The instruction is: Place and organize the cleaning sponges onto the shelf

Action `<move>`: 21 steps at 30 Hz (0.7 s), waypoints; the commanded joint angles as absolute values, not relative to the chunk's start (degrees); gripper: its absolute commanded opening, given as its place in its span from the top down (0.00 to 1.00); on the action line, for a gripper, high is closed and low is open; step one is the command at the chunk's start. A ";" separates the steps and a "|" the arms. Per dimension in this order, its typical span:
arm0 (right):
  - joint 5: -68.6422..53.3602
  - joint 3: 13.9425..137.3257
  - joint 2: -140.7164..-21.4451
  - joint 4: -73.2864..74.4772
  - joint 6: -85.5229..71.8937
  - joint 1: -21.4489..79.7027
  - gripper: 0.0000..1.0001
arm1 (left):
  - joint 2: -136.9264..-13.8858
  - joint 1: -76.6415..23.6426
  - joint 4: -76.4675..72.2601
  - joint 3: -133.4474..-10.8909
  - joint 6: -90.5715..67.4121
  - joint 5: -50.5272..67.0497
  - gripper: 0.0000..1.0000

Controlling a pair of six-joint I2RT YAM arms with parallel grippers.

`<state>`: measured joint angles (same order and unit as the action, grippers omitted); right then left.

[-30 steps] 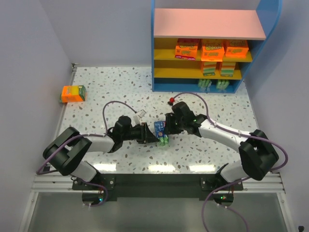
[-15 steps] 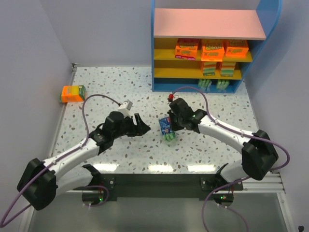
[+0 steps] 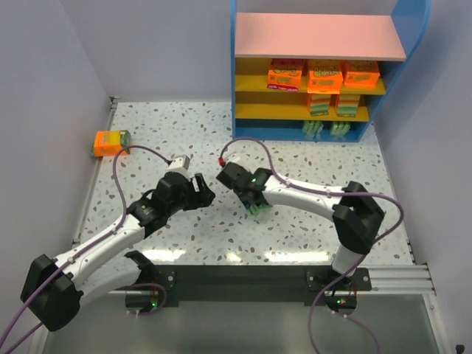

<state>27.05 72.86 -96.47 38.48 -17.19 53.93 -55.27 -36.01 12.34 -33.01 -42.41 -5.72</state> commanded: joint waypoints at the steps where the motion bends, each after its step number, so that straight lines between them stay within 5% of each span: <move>1: 36.64 76.63 -101.84 41.39 -16.08 59.67 1.00 | -53.88 -35.33 14.32 -31.99 -42.54 -9.23 0.24; 6: 33.59 77.53 -101.79 39.30 -16.70 64.33 0.95 | -51.86 -34.81 16.43 -32.08 -42.80 -11.07 0.24; 11: 24.62 71.73 -92.04 33.76 -18.89 64.42 0.39 | -50.27 -34.54 16.79 -32.34 -43.24 -11.60 0.23; 14: 24.52 67.61 -83.52 31.48 -22.30 64.25 0.23 | -51.41 -34.45 14.77 -32.17 -42.63 -9.24 0.23; 18: 26.02 62.68 -75.25 31.11 -31.36 61.45 0.20 | -55.80 -34.45 8.10 -32.95 -40.00 -5.02 0.25; 21: 25.23 56.88 -69.36 31.64 -41.99 56.79 0.21 | -61.67 -34.45 4.15 -36.03 -35.70 -2.38 0.39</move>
